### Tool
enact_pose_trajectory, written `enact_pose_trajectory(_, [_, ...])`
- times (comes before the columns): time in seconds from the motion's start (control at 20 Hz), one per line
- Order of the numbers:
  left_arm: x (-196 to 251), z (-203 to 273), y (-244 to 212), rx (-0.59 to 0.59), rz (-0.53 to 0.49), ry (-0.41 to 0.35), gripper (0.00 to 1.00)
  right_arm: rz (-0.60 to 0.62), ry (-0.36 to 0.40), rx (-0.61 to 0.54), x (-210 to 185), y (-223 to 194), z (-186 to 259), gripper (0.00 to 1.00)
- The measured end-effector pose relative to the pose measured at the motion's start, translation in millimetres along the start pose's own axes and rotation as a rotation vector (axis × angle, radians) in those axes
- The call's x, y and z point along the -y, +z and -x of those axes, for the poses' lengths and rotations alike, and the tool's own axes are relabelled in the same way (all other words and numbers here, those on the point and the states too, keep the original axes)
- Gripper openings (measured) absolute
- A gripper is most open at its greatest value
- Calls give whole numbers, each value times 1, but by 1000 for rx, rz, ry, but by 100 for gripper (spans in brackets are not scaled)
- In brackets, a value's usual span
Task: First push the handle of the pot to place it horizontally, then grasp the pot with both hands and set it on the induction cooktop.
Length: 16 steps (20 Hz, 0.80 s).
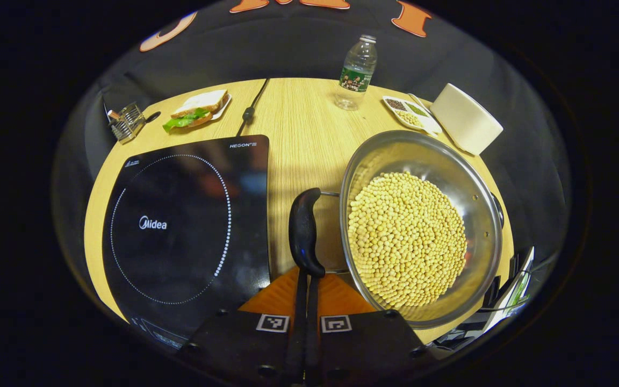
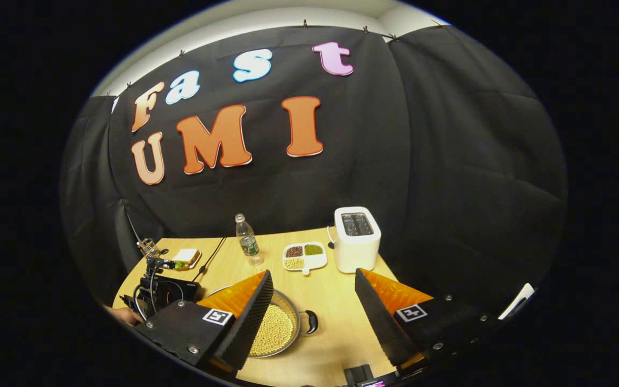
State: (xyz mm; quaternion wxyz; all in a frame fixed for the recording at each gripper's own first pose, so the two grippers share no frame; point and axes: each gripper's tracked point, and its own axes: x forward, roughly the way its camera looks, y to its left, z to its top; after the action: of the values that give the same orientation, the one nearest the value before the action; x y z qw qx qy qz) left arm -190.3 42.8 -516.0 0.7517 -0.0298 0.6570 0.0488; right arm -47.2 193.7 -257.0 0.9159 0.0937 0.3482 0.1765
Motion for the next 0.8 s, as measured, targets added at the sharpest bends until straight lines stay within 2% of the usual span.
enact_pose_trajectory(0.4, [6,36,18,124,52,-131,8,-13,24,-240,-17,-79,-44,95])
enact_pose_trajectory(0.45, [7,43,22,141,59,-151,15,-13,24,-266,-17,-87,-49,95])
enact_pose_trajectory(0.5, [7,46,28,154,60,-161,15,-11,22,-290,-17,-95,-53,95])
enact_pose_trajectory(0.65, [4,42,44,186,8,-130,66,0,24,-354,-19,-117,-62,95])
enact_pose_trajectory(0.7, [8,38,48,190,1,-134,64,7,21,-370,-18,-124,-64,95])
enact_pose_trajectory(0.75, [13,32,50,189,0,-134,79,12,19,-386,-18,-130,-67,95])
enact_pose_trajectory(0.8, [16,27,52,186,-6,-135,81,15,16,-404,-17,-135,-70,95])
